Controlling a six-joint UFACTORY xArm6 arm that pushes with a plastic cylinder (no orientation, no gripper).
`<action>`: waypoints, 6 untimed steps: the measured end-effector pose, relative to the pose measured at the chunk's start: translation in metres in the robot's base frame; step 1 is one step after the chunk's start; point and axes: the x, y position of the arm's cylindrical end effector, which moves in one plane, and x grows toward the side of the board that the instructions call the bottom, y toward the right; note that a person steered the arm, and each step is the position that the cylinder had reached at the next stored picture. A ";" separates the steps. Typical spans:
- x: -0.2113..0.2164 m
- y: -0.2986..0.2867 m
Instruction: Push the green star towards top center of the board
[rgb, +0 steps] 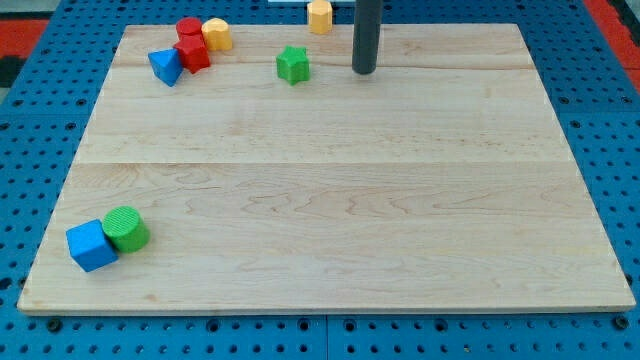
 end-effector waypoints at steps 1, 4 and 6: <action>0.023 -0.066; -0.082 -0.065; -0.103 -0.066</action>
